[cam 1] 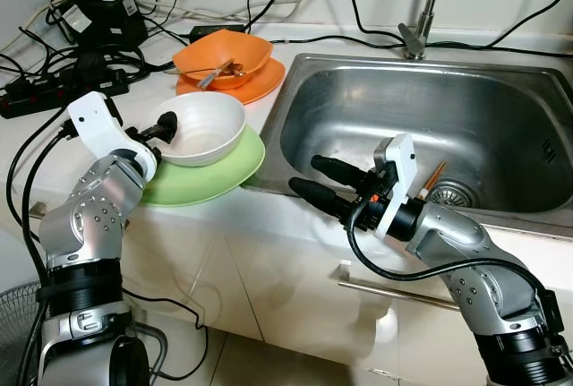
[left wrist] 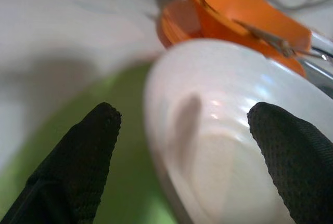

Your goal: Kitchen organization

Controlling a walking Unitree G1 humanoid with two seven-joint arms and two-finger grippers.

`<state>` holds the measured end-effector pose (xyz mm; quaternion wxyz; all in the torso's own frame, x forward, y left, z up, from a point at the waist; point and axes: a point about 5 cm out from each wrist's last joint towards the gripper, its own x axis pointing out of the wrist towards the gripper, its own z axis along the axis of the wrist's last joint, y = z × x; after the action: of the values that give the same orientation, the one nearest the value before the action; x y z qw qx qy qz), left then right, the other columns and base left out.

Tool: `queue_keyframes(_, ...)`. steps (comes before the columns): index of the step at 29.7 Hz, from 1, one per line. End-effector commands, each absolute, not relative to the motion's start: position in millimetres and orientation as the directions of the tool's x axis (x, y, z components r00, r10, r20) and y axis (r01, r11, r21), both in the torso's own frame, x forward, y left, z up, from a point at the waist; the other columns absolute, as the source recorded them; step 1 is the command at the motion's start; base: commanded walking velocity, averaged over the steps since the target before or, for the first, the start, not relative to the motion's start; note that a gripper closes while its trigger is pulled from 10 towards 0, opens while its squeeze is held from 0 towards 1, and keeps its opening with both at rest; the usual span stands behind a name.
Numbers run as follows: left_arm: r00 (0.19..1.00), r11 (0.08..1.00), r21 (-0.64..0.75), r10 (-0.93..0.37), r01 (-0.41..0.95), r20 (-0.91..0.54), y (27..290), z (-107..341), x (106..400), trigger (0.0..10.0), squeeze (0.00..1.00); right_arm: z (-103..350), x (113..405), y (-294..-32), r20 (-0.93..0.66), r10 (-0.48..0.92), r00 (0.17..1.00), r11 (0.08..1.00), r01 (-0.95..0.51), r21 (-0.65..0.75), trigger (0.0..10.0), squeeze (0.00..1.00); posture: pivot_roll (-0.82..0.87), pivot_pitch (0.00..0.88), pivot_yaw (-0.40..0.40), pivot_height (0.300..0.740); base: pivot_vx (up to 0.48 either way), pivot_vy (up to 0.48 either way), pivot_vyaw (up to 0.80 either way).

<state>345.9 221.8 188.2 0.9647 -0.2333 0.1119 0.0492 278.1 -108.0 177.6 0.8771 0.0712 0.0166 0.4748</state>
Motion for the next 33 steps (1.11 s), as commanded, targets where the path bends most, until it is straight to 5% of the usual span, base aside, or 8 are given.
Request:
queue_keyframes(1,0.967,0.879,-0.455,0.023,-0.140,-0.254,223.5,189.3,347.1,10.0,0.00,178.8,274.6,-105.5,0.040,0.848,0.529,0.520,-0.844,0.129,10.0,0.00,-0.05,0.041,0.131,0.740,0.000,0.000,0.00)
queue_keyframes(6,0.947,0.813,-0.554,-0.009,-0.180,-0.321,220.4,188.5,350.1,10.0,0.00,177.0,272.5,-102.5,0.031,0.853,0.521,0.514,-0.850,0.117,10.0,0.00,-0.05,0.042,0.132,0.740,0.000,0.000,0.00)
queue_keyframes(7,0.944,0.783,-0.593,-0.024,-0.187,-0.329,220.8,188.6,350.6,0.0,0.00,176.8,272.0,-101.8,0.029,0.854,0.520,0.513,-0.850,0.115,10.0,0.00,-0.05,0.043,0.133,0.740,0.000,0.000,0.00)
queue_keyframes(33,0.924,0.701,-0.670,-0.043,-0.244,-0.381,228.9,186.4,346.6,0.0,0.00,175.1,275.3,-99.9,0.026,0.847,0.531,0.526,-0.844,0.104,10.0,0.00,-0.05,0.040,0.130,0.740,0.000,0.000,0.00)
